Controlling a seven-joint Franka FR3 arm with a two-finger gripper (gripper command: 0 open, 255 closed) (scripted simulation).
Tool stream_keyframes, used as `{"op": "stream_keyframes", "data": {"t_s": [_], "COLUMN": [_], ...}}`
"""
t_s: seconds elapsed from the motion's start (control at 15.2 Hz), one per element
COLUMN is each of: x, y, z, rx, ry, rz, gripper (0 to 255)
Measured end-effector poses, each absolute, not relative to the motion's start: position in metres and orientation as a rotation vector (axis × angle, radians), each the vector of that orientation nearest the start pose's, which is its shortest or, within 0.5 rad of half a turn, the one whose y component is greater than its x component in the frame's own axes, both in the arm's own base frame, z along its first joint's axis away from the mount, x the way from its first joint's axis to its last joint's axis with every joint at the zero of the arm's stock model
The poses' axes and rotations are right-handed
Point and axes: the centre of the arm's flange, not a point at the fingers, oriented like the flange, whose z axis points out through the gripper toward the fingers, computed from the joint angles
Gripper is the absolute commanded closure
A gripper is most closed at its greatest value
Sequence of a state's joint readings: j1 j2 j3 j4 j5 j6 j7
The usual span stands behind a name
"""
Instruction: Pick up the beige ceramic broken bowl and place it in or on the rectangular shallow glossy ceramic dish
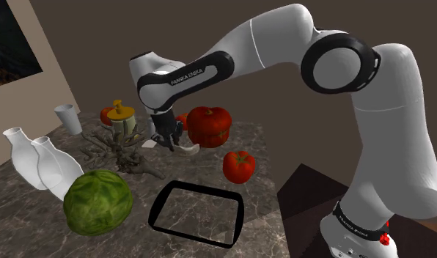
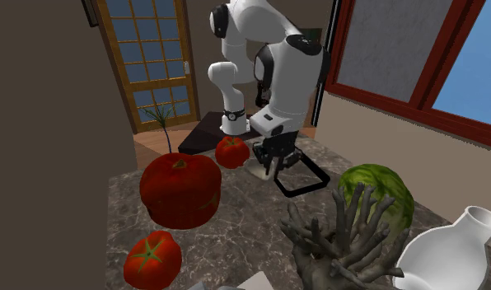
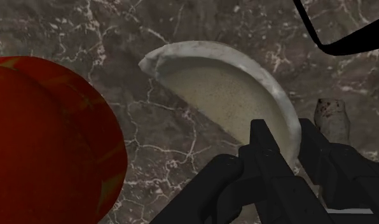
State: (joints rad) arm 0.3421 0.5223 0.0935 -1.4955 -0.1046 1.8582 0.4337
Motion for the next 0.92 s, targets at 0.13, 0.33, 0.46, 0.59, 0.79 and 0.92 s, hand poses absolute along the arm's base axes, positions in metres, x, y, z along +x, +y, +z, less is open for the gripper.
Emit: {"op": "stream_keyframes", "data": {"t_s": [0.13, 0.33, 0.46, 0.59, 0.79, 0.92], "x": [0.601, 0.567, 0.543, 0.52, 0.483, 0.462], "y": [0.283, 0.302, 0.313, 0.326, 0.346, 0.358], "z": [0.358, 0.368, 0.369, 0.369, 0.371, 0.376], "rx": [-3.247, -3.247, -3.247, -3.247, -3.247, -3.247], "ry": [-0.051, -0.051, -0.051, -0.051, -0.052, -0.052], "rz": [0.198, 0.197, 0.197, 0.198, 0.198, 0.198], "gripper": [255, 255, 255, 255, 255, 255]}}
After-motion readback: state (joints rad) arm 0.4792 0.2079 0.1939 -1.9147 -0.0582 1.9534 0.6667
